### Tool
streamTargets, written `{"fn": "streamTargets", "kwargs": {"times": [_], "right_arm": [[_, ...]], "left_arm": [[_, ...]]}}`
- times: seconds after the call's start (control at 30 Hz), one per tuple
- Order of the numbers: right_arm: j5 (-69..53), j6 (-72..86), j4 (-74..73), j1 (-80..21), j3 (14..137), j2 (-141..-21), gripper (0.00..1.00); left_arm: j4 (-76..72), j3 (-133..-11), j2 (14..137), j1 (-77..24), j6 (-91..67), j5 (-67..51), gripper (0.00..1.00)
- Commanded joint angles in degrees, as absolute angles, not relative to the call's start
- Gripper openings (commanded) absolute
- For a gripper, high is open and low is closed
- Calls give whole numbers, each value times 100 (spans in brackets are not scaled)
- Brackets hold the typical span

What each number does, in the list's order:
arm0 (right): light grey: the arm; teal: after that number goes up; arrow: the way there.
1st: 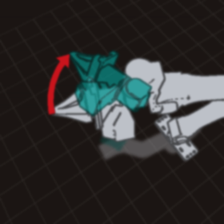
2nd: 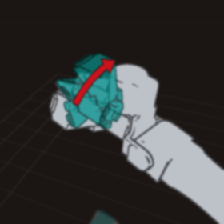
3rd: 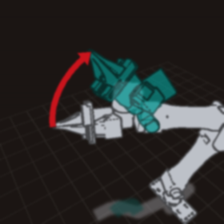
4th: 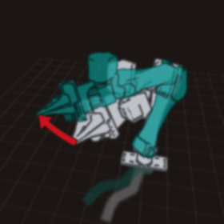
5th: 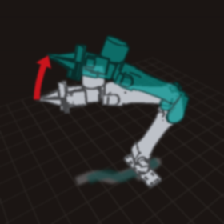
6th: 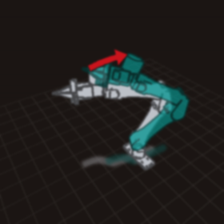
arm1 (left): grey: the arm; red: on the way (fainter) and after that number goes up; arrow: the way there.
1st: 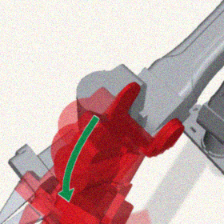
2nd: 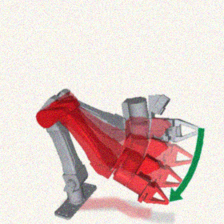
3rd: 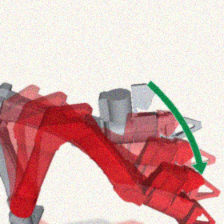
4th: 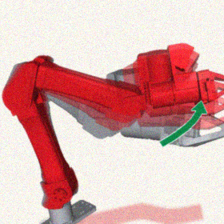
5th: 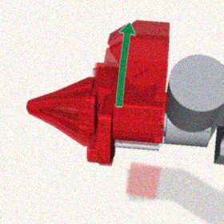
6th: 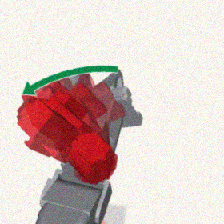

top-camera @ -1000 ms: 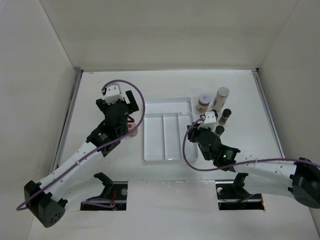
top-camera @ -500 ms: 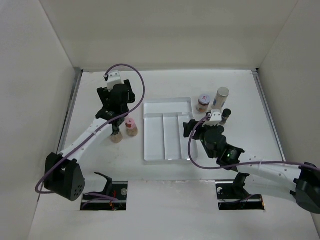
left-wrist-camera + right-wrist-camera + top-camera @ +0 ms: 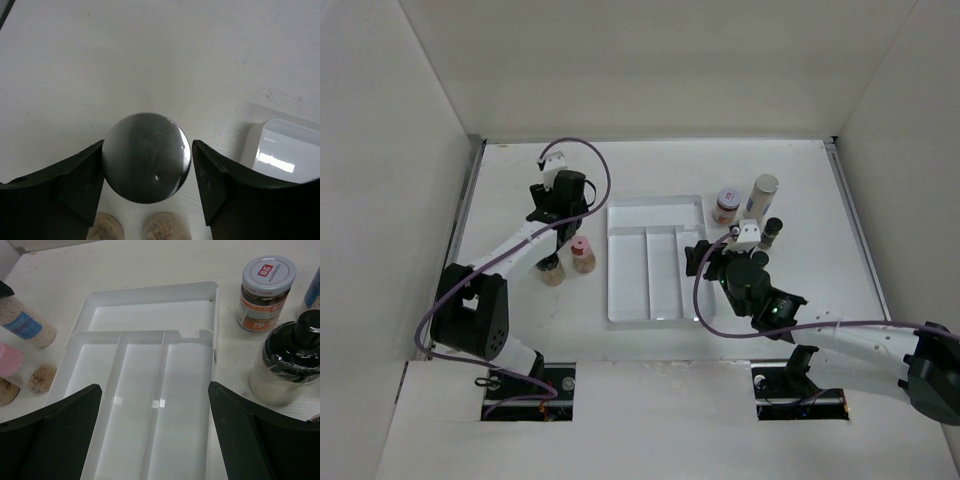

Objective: Organize the condiment bottles

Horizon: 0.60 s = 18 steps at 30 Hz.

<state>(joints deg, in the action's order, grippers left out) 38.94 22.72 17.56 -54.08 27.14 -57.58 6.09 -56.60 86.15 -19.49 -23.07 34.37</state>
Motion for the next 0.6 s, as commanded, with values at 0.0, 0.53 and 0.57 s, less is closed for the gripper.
{"fn": "streamTargets", "kwargs": {"times": [0.0, 0.53, 0.57], "right_arm": [[3850, 2312, 2013, -5401, 2742, -5783, 95], [3823, 2373, 2048, -5304, 2698, -5854, 95], [3823, 2373, 2048, -5287, 2698, -5845, 95]], "left_arm": [[273, -5722, 8561, -1850, -2479, 3375, 55], [-686, -6318, 7557, -3114, -2092, 3498, 36], [-694, -6398, 7689, -3237, -2092, 3463, 36]]}}
